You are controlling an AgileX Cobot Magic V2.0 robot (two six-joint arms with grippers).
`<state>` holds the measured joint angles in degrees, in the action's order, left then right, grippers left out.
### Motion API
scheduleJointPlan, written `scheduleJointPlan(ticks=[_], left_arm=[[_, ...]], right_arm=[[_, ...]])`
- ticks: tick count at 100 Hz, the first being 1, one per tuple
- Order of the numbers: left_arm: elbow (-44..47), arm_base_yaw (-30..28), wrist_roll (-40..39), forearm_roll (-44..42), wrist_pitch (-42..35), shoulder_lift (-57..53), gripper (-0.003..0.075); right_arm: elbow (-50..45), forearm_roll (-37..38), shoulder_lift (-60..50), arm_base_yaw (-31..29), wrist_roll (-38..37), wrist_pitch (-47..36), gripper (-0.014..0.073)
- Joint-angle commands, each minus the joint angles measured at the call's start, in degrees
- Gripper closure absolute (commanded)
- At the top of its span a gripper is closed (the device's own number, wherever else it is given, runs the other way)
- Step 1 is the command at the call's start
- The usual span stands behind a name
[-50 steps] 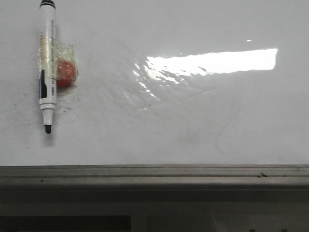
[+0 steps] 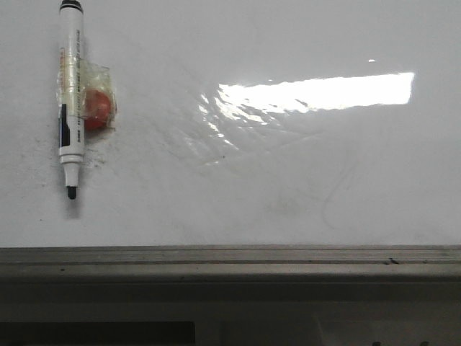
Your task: Write number 8 on whiteboard
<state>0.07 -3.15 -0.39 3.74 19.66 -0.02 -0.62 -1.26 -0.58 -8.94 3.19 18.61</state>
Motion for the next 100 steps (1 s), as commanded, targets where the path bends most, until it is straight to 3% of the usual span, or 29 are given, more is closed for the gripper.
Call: scheduleJointPlan(ticks=[1, 63, 100], left_arm=[[1.80, -0.18, 0.04, 0.88, -2.85, -1.79, 0.0741], [1.80, -0.18, 0.04, -5.44, -5.55, -1.79, 0.0741], [1.80, -0.18, 0.04, -4.50, -7.37, -1.79, 0.0741]], right_arm=[[-0.75, -0.02, -1.28, -0.28, 0.49, -1.33, 0.0658], [-0.75, -0.02, -1.28, -0.28, 0.49, -1.43, 0.0658], [-0.75, -0.02, -1.28, -0.28, 0.49, -8.09, 0.0658]])
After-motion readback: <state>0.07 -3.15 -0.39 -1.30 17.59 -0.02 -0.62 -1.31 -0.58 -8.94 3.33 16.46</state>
